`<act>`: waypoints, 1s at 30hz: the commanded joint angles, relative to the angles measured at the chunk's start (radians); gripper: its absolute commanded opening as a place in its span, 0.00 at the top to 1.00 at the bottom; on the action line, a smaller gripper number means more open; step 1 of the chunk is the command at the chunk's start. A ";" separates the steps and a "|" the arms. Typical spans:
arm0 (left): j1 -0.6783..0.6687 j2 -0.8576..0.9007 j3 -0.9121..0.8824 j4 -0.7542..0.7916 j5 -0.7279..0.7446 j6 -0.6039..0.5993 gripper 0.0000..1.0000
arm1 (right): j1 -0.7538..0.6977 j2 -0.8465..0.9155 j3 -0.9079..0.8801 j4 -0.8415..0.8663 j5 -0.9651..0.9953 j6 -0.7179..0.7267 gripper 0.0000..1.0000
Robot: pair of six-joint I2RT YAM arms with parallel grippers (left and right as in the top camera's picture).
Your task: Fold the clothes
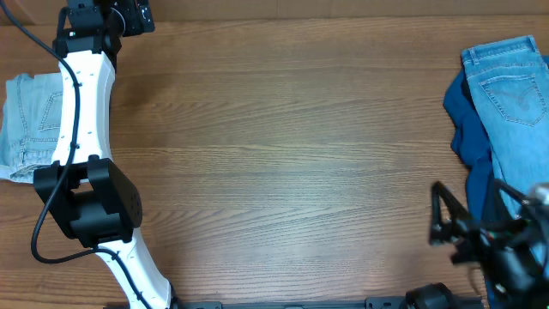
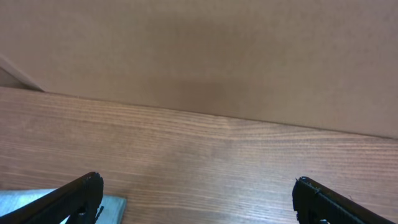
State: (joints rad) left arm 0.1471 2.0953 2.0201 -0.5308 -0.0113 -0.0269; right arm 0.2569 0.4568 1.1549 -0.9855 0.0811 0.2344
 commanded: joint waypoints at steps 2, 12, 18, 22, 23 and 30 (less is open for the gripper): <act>-0.003 -0.001 0.010 0.004 0.004 -0.003 0.00 | -0.020 -0.207 -0.426 0.405 0.006 0.002 0.00; -0.003 -0.001 0.010 0.004 0.004 -0.003 0.00 | -0.155 -0.447 -0.980 0.927 -0.039 0.003 0.00; -0.003 -0.001 0.010 0.004 0.004 -0.003 0.00 | -0.215 -0.453 -1.062 0.972 -0.039 0.074 0.00; -0.003 -0.001 0.010 0.004 0.004 -0.003 0.00 | -0.248 -0.453 -1.090 0.981 -0.049 0.073 0.00; -0.003 -0.001 0.010 0.004 0.004 -0.003 0.00 | -0.253 -0.453 -1.095 0.982 -0.049 0.073 0.00; -0.003 -0.001 0.010 0.004 0.004 -0.003 0.00 | -0.270 -0.453 -1.147 0.967 -0.050 0.023 0.00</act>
State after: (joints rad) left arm 0.1471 2.0953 2.0201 -0.5308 -0.0109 -0.0269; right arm -0.0067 0.0147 0.0181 0.0029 0.0326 0.2951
